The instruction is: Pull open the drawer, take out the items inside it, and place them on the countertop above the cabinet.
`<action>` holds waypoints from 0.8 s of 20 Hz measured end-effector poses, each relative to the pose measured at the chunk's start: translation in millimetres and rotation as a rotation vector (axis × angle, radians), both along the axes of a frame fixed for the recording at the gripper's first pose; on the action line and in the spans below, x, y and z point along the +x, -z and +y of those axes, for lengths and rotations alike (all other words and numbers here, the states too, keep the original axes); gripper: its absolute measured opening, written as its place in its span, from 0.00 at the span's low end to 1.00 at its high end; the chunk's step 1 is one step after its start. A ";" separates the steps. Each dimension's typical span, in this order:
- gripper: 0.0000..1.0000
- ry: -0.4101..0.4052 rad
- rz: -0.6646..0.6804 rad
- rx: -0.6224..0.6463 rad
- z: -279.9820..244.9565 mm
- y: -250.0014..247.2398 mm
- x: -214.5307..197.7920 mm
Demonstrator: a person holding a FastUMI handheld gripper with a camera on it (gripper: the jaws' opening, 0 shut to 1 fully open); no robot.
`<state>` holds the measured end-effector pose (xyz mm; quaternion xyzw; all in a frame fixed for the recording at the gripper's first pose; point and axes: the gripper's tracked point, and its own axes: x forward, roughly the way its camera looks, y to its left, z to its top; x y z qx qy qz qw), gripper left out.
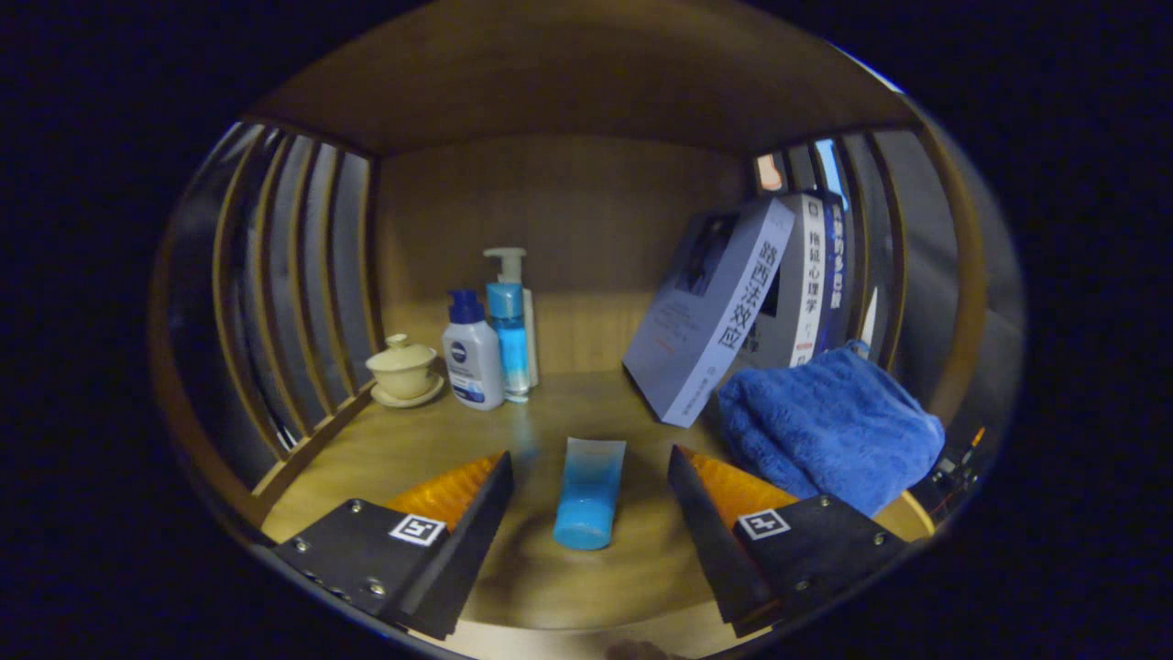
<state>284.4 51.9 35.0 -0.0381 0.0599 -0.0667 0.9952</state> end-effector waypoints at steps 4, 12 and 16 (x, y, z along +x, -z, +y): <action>1.00 -0.073 -0.083 -0.095 7.9 -41.3 -66.1; 0.99 -0.070 -0.158 0.011 -5.2 -89.8 -219.7; 0.99 -0.042 -0.190 0.015 -27.0 -86.0 -283.5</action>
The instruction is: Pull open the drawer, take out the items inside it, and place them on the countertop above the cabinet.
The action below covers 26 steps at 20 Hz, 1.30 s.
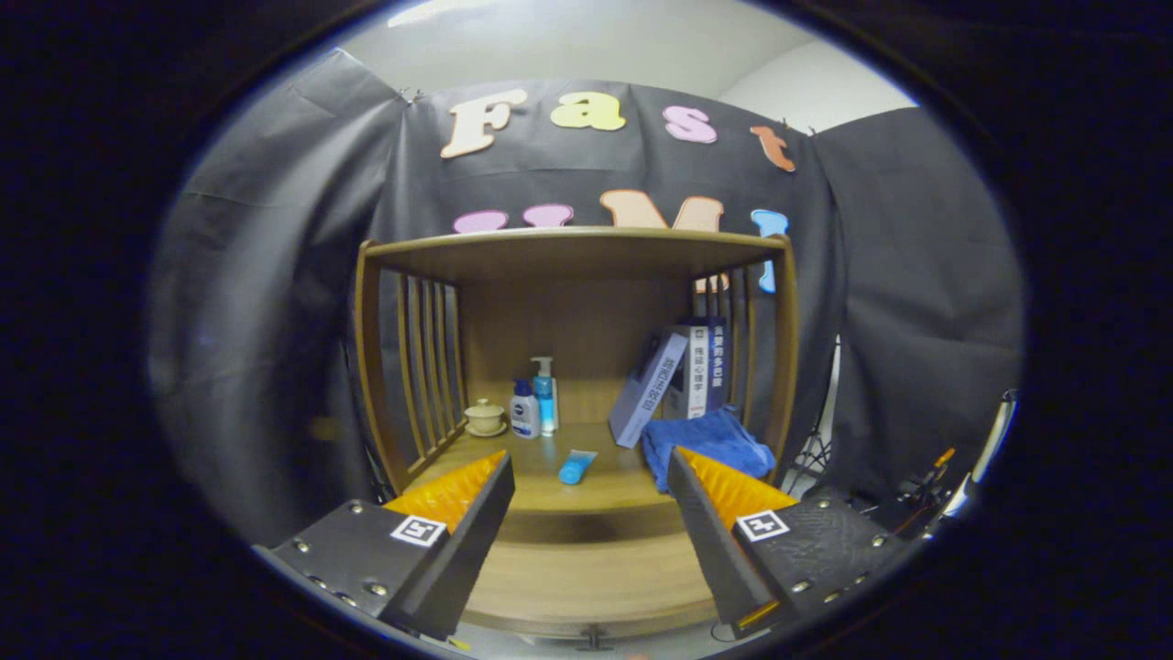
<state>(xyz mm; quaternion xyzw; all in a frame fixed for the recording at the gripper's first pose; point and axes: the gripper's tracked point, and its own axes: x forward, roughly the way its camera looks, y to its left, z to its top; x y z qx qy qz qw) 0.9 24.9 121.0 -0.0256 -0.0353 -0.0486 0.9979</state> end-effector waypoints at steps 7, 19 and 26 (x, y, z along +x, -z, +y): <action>0.99 0.055 -0.006 -0.058 -30.2 49.3 -68.1; 1.00 0.025 0.099 -0.007 -24.3 217.3 -79.5; 1.00 -0.019 0.120 -0.028 -10.0 252.6 -62.1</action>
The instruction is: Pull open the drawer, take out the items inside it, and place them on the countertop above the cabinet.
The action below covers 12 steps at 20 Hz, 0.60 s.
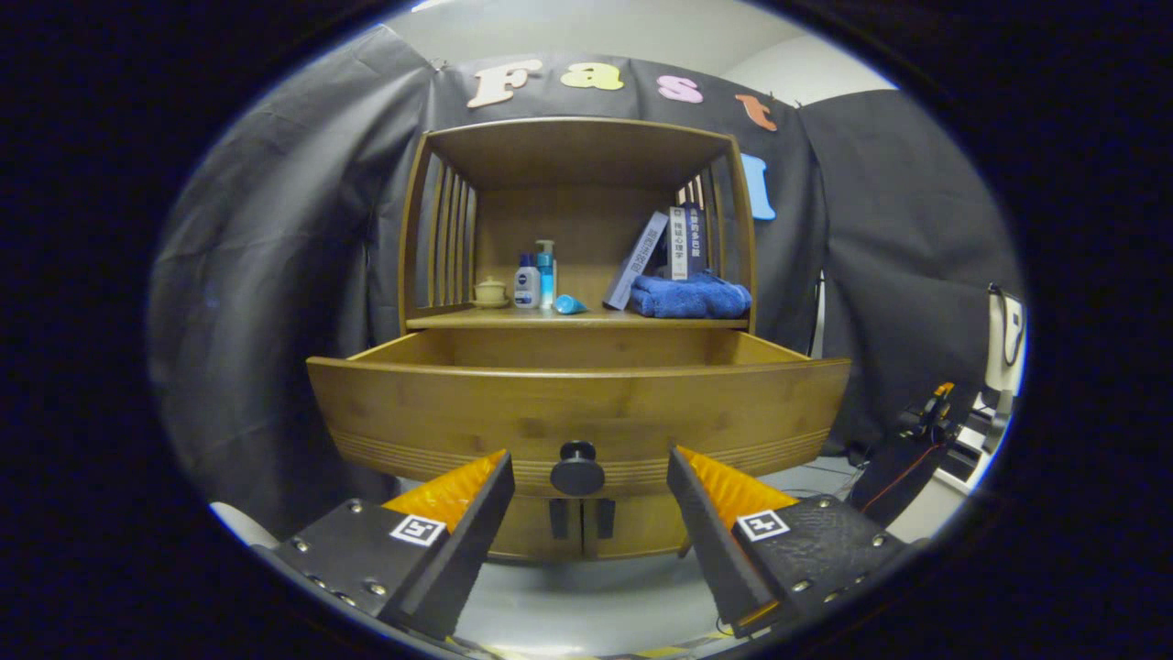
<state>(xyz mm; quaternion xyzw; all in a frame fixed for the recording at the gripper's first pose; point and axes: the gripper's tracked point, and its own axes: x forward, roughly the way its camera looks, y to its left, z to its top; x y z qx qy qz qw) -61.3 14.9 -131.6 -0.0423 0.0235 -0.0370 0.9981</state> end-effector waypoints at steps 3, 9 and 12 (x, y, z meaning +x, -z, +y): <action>1.00 -0.014 0.028 -0.007 8.0 16.0 10.2; 1.00 -0.003 0.037 0.047 6.2 22.4 34.9; 1.00 0.004 0.039 0.074 4.7 25.7 47.9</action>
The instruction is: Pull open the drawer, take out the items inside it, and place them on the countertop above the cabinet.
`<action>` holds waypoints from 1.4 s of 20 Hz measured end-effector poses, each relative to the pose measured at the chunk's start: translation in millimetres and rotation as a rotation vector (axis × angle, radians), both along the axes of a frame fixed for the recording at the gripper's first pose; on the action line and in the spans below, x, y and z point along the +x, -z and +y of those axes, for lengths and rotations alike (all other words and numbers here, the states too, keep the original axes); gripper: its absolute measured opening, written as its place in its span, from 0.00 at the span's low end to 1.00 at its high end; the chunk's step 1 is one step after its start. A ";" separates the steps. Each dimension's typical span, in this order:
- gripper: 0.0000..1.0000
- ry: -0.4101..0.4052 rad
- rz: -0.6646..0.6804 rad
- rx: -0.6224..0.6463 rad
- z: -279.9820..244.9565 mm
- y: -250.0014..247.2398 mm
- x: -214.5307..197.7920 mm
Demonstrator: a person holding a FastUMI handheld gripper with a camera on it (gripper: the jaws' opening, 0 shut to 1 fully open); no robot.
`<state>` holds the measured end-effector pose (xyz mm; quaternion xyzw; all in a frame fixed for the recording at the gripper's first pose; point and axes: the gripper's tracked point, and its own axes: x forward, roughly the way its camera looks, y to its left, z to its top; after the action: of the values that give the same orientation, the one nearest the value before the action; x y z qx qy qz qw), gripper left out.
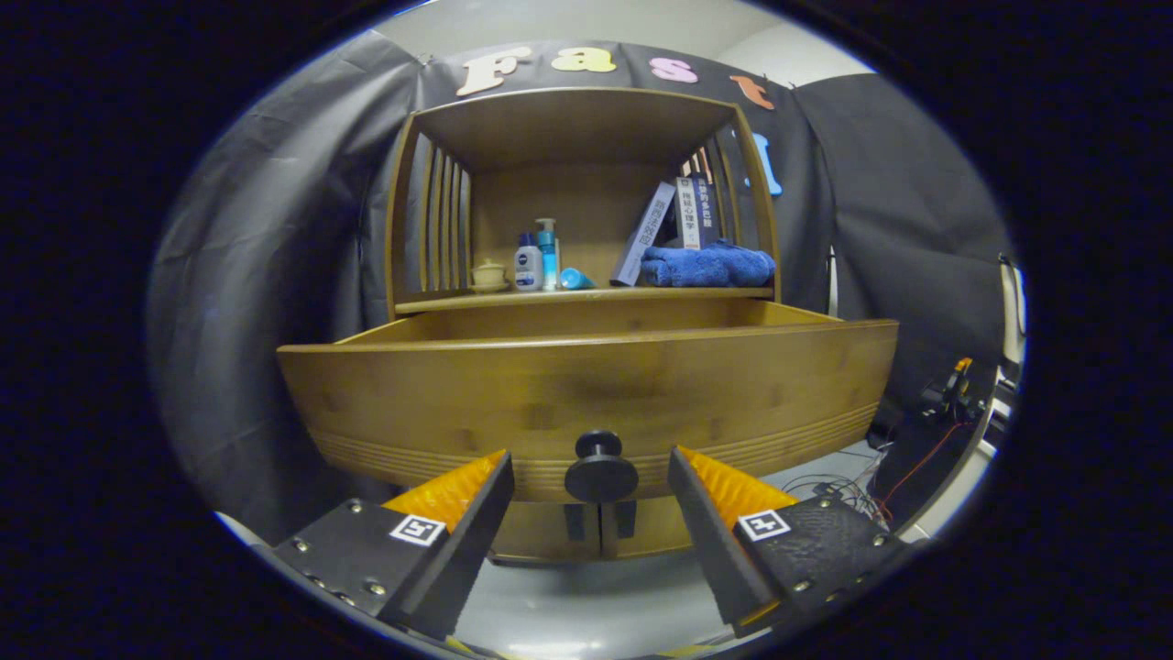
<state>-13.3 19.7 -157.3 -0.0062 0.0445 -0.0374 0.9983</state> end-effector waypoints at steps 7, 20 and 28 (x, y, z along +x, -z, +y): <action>0.99 -0.013 -0.042 -0.008 4.6 -3.2 21.4; 0.99 -0.032 -0.020 -0.052 16.2 -6.4 49.1; 0.99 -0.015 -0.013 -0.028 21.3 -9.2 86.9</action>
<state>73.5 41.0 -148.1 -0.0203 0.0373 -0.0306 0.9986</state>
